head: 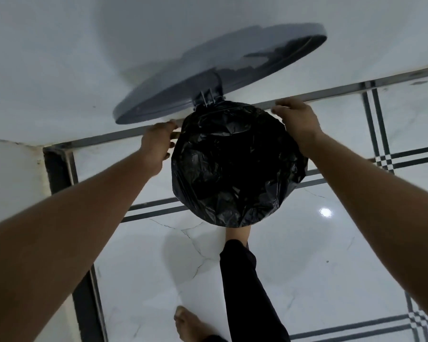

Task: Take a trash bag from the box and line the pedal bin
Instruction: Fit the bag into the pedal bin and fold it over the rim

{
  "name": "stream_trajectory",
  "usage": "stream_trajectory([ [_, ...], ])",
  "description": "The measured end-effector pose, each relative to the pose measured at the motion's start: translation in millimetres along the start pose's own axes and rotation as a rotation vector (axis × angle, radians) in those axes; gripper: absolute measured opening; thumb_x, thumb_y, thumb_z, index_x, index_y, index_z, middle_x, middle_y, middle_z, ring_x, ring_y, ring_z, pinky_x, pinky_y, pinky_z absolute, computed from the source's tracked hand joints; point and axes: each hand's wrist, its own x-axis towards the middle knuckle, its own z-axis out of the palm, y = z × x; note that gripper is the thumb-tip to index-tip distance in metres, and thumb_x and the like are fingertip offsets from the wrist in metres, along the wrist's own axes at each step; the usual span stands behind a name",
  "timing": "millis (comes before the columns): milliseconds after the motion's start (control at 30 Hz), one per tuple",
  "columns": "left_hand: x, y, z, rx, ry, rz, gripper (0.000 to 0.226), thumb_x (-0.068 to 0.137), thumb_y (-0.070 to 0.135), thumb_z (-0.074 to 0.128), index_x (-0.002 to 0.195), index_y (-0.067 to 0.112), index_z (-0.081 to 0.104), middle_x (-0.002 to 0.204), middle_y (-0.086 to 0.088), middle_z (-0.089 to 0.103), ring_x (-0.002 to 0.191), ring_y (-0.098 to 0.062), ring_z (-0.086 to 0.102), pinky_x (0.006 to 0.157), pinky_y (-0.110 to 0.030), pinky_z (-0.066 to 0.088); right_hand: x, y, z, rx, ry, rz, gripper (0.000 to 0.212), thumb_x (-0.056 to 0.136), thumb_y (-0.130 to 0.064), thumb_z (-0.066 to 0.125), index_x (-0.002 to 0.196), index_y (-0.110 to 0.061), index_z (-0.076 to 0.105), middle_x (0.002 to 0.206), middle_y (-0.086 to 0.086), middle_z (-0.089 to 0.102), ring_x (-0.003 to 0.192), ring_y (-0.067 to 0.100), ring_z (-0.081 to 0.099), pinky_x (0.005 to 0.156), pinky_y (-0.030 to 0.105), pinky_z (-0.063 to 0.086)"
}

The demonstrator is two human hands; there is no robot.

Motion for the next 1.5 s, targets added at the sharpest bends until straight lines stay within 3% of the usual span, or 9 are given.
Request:
stream_trajectory([
  [167, -62.5, -71.0, -3.8, -0.103, 0.265, -0.078, 0.032, 0.094, 0.056, 0.064, 0.11, 0.028, 0.066, 0.114, 0.005, 0.066, 0.103, -0.02, 0.06, 0.097, -0.039, 0.053, -82.6, 62.7, -0.5, 0.081, 0.266, 0.006, 0.027, 0.097, -0.035, 0.06, 0.116, -0.025, 0.076, 0.103, -0.013, 0.073, 0.098, 0.007, 0.066, 0.092, 0.021, 0.046],
  [333, -107.0, -116.6, 13.5, -0.428, 0.093, -0.363, 0.048, 0.1, 0.059, 0.055, 0.126, 0.02, 0.066, 0.12, -0.002, 0.073, 0.11, -0.022, 0.07, 0.087, -0.04, 0.061, -104.9, 85.5, 15.4, 0.282, 0.283, 0.029, 0.036, 0.097, -0.023, 0.063, 0.131, -0.026, 0.07, 0.119, -0.012, 0.072, 0.114, 0.009, 0.067, 0.106, 0.026, 0.049],
  [467, -106.8, -109.6, 22.1, -0.524, 0.206, -0.287, 0.039, 0.104, 0.045, 0.057, 0.117, 0.011, 0.069, 0.117, -0.009, 0.074, 0.106, -0.027, 0.073, 0.088, -0.043, 0.064, -94.8, 83.9, 12.2, 0.339, 0.307, 0.09, 0.029, 0.095, -0.02, 0.06, 0.121, -0.027, 0.072, 0.11, -0.002, 0.073, 0.105, 0.021, 0.07, 0.099, 0.037, 0.057],
  [600, -93.4, -104.3, 18.9, -0.481, 0.309, -0.196, 0.035, 0.1, 0.038, 0.067, 0.108, 0.004, 0.067, 0.097, -0.009, 0.071, 0.077, -0.032, 0.066, 0.051, -0.022, 0.056, -82.3, 85.5, 5.7, 0.293, 0.282, 0.143, 0.014, 0.091, -0.022, 0.061, 0.097, -0.034, 0.065, 0.105, 0.0, 0.075, 0.096, 0.025, 0.071, 0.092, 0.047, 0.06],
  [833, -87.0, -95.0, 11.2, -0.616, 0.273, -0.18, 0.025, 0.101, 0.02, 0.068, 0.116, 0.001, 0.067, 0.101, -0.007, 0.072, 0.083, -0.02, 0.073, 0.056, -0.025, 0.061, -70.6, 80.1, -0.4, 0.221, 0.201, 0.205, 0.019, 0.088, -0.027, 0.059, 0.089, -0.035, 0.076, 0.089, -0.008, 0.077, 0.09, 0.019, 0.07, 0.086, 0.035, 0.059],
  [1000, -84.2, -89.4, 6.7, -0.601, 0.261, -0.174, 0.027, 0.099, 0.022, 0.071, 0.118, 0.004, 0.065, 0.099, -0.006, 0.073, 0.084, -0.021, 0.074, 0.059, -0.024, 0.062, -72.7, 79.3, -0.3, 0.207, 0.129, 0.262, 0.025, 0.087, -0.022, 0.054, 0.09, -0.026, 0.078, 0.08, 0.0, 0.071, 0.075, 0.024, 0.064, 0.073, 0.038, 0.058],
  [1133, -76.9, -86.0, 0.4, -0.548, 0.255, -0.13, 0.031, 0.098, 0.024, 0.072, 0.118, 0.001, 0.066, 0.097, -0.006, 0.074, 0.079, -0.018, 0.074, 0.066, -0.027, 0.063, -83.4, 90.2, 3.6, 0.17, 0.051, 0.289, 0.024, 0.08, -0.021, 0.05, 0.081, -0.024, 0.074, 0.081, 0.005, 0.072, 0.083, 0.033, 0.07, 0.086, 0.05, 0.063],
  [1300, -72.6, -81.8, -8.8, -0.511, 0.227, -0.16, 0.002, 0.096, 0.012, 0.066, 0.094, 0.012, 0.068, 0.101, -0.006, 0.072, 0.089, -0.021, 0.072, 0.069, -0.026, 0.062, -89.2, 96.1, 11.0, 0.31, 0.072, 0.308, 0.02, 0.09, -0.009, 0.054, 0.094, -0.019, 0.071, 0.084, 0.007, 0.07, 0.075, 0.026, 0.065, 0.08, 0.043, 0.063],
  [1500, -84.3, -96.7, -9.1, -0.567, 0.197, -0.126, 0.01, 0.098, 0.003, 0.055, 0.104, 0.011, 0.058, 0.099, -0.004, 0.07, 0.093, -0.023, 0.07, 0.091, -0.033, 0.062, -96.0, 98.6, 12.2, 0.542, 0.072, 0.351, 0.025, 0.092, 0.008, 0.051, 0.103, -0.009, 0.067, 0.087, 0.01, 0.067, 0.078, 0.027, 0.061, 0.07, 0.035, 0.056],
])
